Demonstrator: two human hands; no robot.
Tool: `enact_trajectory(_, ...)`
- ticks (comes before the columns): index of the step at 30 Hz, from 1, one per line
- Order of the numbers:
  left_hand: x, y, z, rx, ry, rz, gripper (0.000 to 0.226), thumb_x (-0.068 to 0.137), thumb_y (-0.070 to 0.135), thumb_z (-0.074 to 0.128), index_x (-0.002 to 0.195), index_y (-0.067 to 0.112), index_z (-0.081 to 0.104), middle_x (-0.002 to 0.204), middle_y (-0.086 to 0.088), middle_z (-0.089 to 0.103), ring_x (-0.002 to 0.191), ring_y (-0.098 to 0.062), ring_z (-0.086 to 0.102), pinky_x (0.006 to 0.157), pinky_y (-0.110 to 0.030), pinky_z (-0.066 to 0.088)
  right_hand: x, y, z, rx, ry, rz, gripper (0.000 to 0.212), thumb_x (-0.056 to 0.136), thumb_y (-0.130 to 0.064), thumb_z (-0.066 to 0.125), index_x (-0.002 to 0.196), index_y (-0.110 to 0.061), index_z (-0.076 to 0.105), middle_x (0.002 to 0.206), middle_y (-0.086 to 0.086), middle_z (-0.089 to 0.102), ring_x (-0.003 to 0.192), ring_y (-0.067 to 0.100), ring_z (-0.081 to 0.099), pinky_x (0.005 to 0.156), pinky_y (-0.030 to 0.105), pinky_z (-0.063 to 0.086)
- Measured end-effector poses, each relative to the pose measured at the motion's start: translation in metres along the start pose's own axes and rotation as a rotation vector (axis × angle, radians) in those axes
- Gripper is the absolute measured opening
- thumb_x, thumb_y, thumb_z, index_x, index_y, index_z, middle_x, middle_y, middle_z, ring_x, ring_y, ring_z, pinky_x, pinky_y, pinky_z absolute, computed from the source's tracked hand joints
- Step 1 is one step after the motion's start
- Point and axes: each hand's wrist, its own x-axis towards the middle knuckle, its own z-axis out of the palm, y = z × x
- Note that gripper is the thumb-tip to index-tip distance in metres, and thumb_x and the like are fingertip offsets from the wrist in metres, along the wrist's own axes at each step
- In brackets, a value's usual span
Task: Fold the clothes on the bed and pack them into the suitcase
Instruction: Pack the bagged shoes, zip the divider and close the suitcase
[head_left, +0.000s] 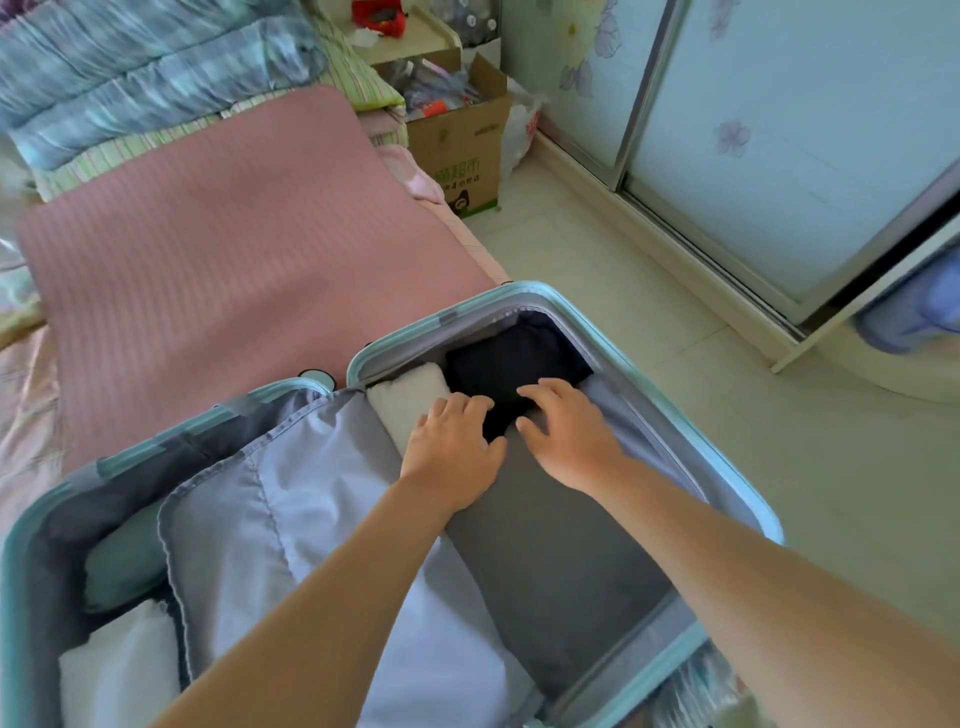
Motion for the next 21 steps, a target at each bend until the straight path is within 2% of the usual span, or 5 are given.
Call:
enact_trajectory(7, -0.115, 0.073, 0.031, -0.282, -0.005, 0.165, 0.018, 0.092, 0.022, 0.054, 0.109, 0.023, 0.057, 0.102, 0.009, 0.058, 0.092, -0.014, 0.057, 0.081, -0.034, 0.048, -0.161, 0.026, -0.019, 0.084, 0.185, 0.044, 0.019, 0.094, -0.019, 0.06, 0.111, -0.023, 0.068, 0.108, -0.008, 0.06, 0.089, 0.009, 0.058, 0.079, 0.03, 0.051)
enact_trajectory(11, -0.184, 0.103, 0.062, -0.339, -0.085, 0.243, 0.012, 0.09, 0.021, 0.055, 0.099, 0.021, 0.062, 0.095, 0.003, 0.063, 0.087, -0.022, 0.06, 0.078, -0.037, 0.049, -0.254, 0.031, -0.015, 0.041, 0.155, 0.189, 0.014, 0.083, -0.014, 0.062, 0.091, -0.025, 0.067, 0.092, -0.012, 0.057, 0.09, 0.016, 0.062, 0.074, 0.029, 0.046)
enact_trajectory(15, -0.232, 0.122, 0.092, -0.176, -0.306, 0.311, 0.029, 0.09, 0.032, 0.056, 0.117, 0.022, 0.056, 0.115, 0.004, 0.058, 0.104, -0.02, 0.058, 0.09, -0.037, 0.048, -0.332, 0.035, 0.016, -0.054, 0.121, 0.36, 0.054, 0.069, -0.032, 0.067, 0.123, -0.025, 0.059, 0.124, 0.0, 0.051, 0.118, 0.027, 0.05, 0.094, 0.035, 0.041)
enact_trajectory(18, -0.246, 0.13, 0.112, -0.027, -0.44, 0.183, 0.044, 0.083, 0.042, 0.051, 0.122, 0.021, 0.049, 0.117, 0.0, 0.059, 0.108, -0.024, 0.059, 0.088, -0.036, 0.05, -0.358, 0.033, 0.043, 0.288, 0.024, 0.683, 0.083, 0.078, -0.037, 0.063, 0.152, -0.025, 0.027, 0.142, 0.004, 0.031, 0.135, 0.027, 0.032, 0.108, 0.04, 0.037)
enact_trajectory(21, -0.246, 0.136, 0.122, -0.065, -0.505, 0.039, 0.031, 0.08, 0.034, 0.048, 0.105, 0.017, 0.058, 0.104, -0.002, 0.066, 0.091, -0.022, 0.062, 0.075, -0.032, 0.052, -0.36, 0.031, 0.056, 0.522, 0.133, 0.874, 0.072, 0.082, -0.022, 0.066, 0.146, -0.021, 0.032, 0.129, 0.008, 0.042, 0.117, 0.033, 0.051, 0.087, 0.039, 0.05)
